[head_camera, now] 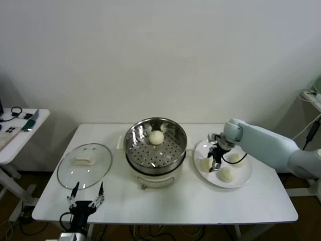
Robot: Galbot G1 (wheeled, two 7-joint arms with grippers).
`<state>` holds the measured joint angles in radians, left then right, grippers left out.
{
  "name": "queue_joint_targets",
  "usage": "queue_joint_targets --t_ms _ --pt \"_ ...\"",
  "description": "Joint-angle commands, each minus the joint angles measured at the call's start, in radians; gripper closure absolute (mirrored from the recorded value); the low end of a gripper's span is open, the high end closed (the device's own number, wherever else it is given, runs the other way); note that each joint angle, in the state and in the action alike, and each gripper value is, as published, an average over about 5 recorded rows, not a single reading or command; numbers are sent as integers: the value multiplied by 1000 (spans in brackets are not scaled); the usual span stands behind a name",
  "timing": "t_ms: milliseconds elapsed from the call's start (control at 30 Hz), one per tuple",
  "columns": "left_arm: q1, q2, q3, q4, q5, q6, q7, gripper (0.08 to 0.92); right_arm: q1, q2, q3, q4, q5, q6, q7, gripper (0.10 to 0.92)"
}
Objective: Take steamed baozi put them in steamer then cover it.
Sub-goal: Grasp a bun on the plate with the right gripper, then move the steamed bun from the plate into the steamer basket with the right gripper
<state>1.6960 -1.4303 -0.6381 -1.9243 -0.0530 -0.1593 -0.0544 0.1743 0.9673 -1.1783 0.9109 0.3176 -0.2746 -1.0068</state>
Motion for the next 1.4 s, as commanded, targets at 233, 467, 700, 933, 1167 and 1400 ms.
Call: queue_joint_targets --t_ms 233,467,700,933,1167,1400 --pt "8 -4 -1 -5 0 -5 -2 177 36 -31 12 21 71 -8 7 322" --pt "14 -4 -1 -20 -1 1 2 177 249 -141 -116 153 244 -26 23 321" --pt "19 -6 6 -26 4 2 6 177 652 -189 -397 253 496 -19 12 321" --pt "25 -17 28 -16 16 -8 13 177 808 -109 -506 335 645 -32 30 321" --pt "19 -15 42 -23 30 -7 12 177 700 54 -395 361 684 -85 112 321" --pt "19 -10 43 -33 53 10 12 177 576 300 -333 250 693 -100 139 321"
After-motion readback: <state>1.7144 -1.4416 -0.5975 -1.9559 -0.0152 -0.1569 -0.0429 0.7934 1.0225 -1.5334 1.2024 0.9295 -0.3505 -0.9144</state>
